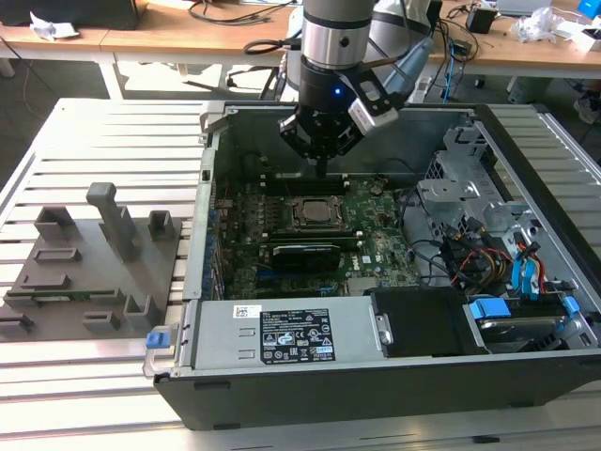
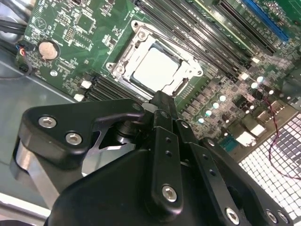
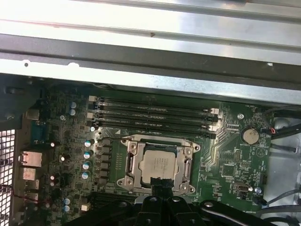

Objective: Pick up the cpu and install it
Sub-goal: 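Install the first cpu locking lever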

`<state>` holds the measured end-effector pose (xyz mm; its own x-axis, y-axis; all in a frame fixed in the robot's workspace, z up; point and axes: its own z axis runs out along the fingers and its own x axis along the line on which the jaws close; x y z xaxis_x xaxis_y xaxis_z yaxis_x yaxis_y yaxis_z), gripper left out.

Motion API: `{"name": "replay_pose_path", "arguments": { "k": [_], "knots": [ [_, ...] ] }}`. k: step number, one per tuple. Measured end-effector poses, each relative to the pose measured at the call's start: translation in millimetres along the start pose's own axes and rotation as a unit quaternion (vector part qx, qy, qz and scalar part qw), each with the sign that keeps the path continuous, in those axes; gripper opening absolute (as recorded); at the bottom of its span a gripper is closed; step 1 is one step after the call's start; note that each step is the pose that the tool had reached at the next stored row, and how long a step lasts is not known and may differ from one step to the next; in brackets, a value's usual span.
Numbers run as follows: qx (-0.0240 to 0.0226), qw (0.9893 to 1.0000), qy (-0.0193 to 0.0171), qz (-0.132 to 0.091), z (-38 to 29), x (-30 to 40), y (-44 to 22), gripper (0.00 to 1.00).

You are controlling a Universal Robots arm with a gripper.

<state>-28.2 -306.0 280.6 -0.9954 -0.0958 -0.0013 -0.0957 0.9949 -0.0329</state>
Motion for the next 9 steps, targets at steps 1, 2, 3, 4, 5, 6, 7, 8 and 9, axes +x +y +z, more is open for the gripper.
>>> {"name": "replay_pose_path", "arguments": {
  "k": [1, 2, 3, 4, 5, 6, 7, 8, 9],
  "knots": [
    [0.0000, 1.0000, 0.0000, 0.000, 0.0, 1.8, 0.2, 0.11],
    [0.0000, 1.0000, 0.0000, 0.000, 0.0, 3.0, 0.3, 0.11],
    [0.0000, 1.0000, 0.0000, 0.000, 0.0, 4.7, 0.5, 0.11],
    [0.0000, 1.0000, 0.0000, 0.000, 0.0, 6.9, 0.7, 0.11],
    [0.0000, 1.0000, 0.0000, 0.000, 0.0, 9.2, 0.9, 0.11],
    [0.0000, 1.0000, 0.0000, 0.000, 0.0, 11.4, 1.1, 0.11],
    [0.0000, 1.0000, 0.0000, 0.000, -0.1, 13.5, 1.3, 0.11],
    [0.0000, 1.0000, 0.0000, 0.000, -0.1, 14.8, 1.4, 0.11],
    [0.0000, 1.0000, 0.0000, 0.000, -0.1, 16.0, 1.5, 0.11]
  ]
}}
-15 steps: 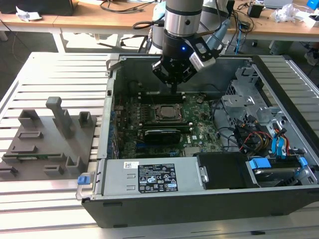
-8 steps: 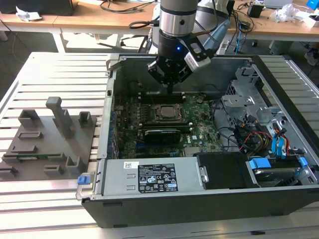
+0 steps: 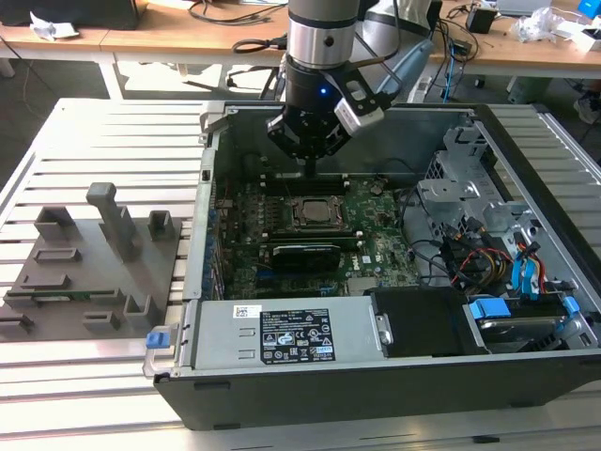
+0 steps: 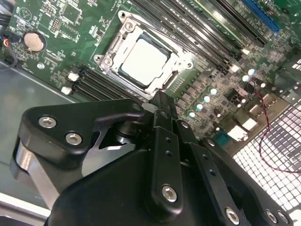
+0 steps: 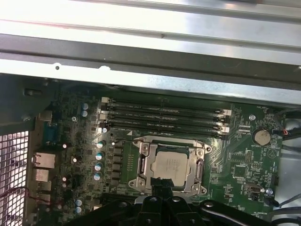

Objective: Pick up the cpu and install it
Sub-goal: 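Install the first cpu locking lever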

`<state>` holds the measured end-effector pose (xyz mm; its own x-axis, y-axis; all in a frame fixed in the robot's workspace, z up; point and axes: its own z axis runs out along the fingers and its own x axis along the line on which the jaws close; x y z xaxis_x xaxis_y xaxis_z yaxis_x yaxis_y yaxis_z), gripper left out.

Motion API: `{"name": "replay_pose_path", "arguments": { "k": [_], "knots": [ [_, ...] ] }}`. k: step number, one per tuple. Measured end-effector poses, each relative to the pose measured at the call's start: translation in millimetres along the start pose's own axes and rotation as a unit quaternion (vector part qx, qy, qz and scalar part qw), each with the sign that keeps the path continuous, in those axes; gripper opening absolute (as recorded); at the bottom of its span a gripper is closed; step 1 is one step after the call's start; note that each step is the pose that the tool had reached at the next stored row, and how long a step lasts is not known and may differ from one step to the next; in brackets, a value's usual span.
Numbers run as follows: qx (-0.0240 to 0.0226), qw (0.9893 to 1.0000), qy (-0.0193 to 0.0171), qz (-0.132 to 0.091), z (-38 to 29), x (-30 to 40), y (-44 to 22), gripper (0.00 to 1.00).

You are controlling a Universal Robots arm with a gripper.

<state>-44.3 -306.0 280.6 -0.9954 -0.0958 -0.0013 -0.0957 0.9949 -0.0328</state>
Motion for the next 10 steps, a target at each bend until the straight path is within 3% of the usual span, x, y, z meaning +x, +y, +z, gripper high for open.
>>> {"name": "replay_pose_path", "arguments": {
  "k": [6, 10],
  "knots": [
    [-0.0002, 1.0000, 0.0000, 0.000, -0.1, 17.2, 1.7, 0.11],
    [-0.0037, 1.0000, -0.0004, 0.000, -0.1, 26.4, 2.6, 0.11]
  ]
}}
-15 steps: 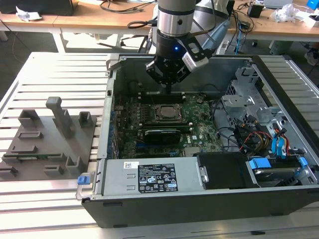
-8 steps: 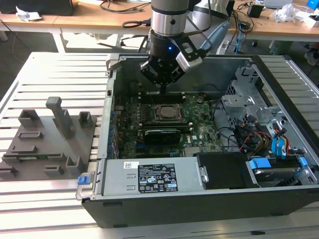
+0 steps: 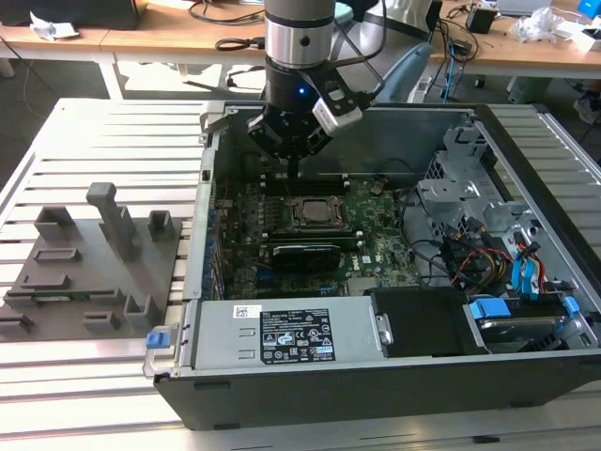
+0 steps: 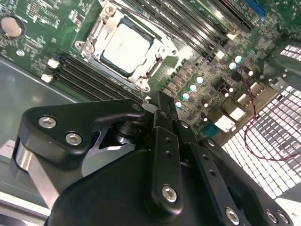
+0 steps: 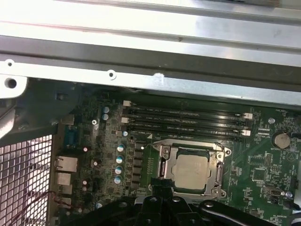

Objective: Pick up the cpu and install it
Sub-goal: 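Install the first cpu locking lever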

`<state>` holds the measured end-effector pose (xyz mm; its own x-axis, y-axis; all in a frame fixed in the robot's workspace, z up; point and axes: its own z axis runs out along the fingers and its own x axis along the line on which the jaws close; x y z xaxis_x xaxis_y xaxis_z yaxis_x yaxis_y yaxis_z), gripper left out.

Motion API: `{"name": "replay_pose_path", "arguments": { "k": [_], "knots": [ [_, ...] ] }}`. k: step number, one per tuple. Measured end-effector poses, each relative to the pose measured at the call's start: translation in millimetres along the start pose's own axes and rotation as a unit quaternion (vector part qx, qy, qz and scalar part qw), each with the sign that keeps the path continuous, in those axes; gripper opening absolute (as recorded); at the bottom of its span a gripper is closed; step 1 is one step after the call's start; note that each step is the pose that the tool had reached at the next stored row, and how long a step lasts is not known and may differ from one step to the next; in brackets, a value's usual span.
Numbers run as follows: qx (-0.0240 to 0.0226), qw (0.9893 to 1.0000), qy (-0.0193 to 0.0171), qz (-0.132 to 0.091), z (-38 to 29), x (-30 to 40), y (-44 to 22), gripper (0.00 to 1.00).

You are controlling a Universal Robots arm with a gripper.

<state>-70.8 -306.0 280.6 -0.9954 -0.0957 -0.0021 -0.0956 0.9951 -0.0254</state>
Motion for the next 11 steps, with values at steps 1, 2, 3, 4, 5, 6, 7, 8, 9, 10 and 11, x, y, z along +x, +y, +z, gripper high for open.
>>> {"name": "replay_pose_path", "arguments": {
  "k": [1, 2, 3, 4, 5, 6, 7, 8, 9, 10, 11],
  "knots": [
    [-0.0004, 1.0000, -0.0001, 0.000, 0.0, 1.0, 0.3, 0.11],
    [-0.0004, 1.0000, 0.0000, 0.000, 0.0, 2.2, 1.9, 0.11],
    [-0.0005, 1.0000, 0.0000, 0.000, 0.0, 2.7, 4.1, 0.11],
    [-0.0005, 1.0000, 0.0000, 0.000, 0.0, 3.1, 5.3, 0.11],
    [-0.0004, 1.0000, 0.0000, 0.000, 0.0, 3.9, 7.6, 0.11],
    [-0.0004, 1.0000, 0.0000, 0.000, 0.1, 4.6, 8.8, 0.11],
    [-0.0005, 1.0000, 0.0000, 0.000, 0.2, 5.2, 9.5, 0.11],
    [-0.0004, 1.0000, 0.0000, 0.000, 0.4, 6.2, 10.6, 0.11],
    [-0.0004, 1.0000, 0.0000, 0.000, 0.5, 7.1, 11.4, 0.11],
    [-0.0004, 1.0000, 0.0000, 0.000, 0.6, 7.8, 11.9, 0.11],
    [-0.0005, 1.0000, -0.0001, 0.000, 0.7, 8.3, 12.2, 0.11]
  ]
}}
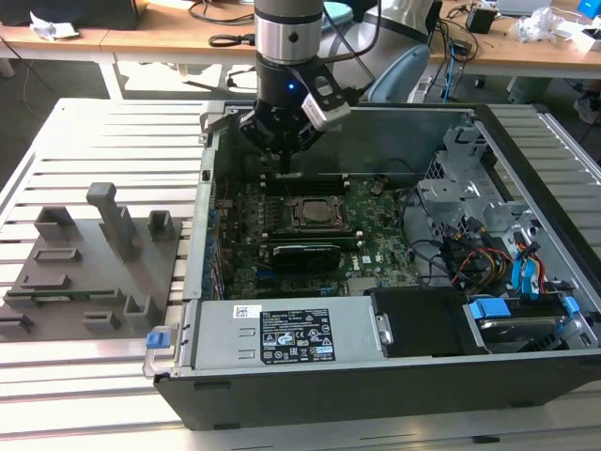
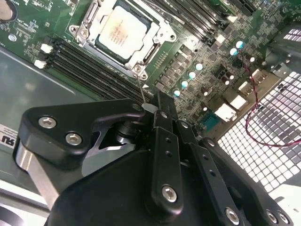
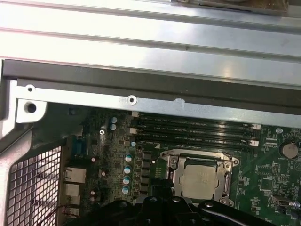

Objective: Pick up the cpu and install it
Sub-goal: 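Install the first cpu locking lever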

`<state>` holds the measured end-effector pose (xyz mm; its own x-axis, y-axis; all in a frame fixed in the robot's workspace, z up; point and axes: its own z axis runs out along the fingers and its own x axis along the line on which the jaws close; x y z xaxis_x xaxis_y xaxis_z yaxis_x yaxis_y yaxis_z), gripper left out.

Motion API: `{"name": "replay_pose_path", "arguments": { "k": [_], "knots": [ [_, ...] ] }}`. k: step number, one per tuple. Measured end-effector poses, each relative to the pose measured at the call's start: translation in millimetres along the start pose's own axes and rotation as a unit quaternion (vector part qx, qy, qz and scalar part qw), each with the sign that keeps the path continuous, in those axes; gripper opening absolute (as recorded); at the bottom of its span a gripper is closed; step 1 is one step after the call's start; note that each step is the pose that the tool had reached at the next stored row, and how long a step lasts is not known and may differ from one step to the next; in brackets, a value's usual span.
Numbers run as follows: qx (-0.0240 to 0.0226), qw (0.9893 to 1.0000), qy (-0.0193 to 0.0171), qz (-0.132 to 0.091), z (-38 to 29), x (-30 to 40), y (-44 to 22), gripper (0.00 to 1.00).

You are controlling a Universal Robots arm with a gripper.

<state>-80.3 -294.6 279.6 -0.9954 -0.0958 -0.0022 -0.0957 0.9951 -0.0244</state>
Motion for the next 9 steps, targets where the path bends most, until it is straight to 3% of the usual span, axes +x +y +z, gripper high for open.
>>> {"name": "replay_pose_path", "arguments": {
  "k": [9],
  "knots": [
    [0.0000, 1.0000, 0.0000, 0.000, 3.8, 7.6, 3.1, 0.11]
  ]
}}
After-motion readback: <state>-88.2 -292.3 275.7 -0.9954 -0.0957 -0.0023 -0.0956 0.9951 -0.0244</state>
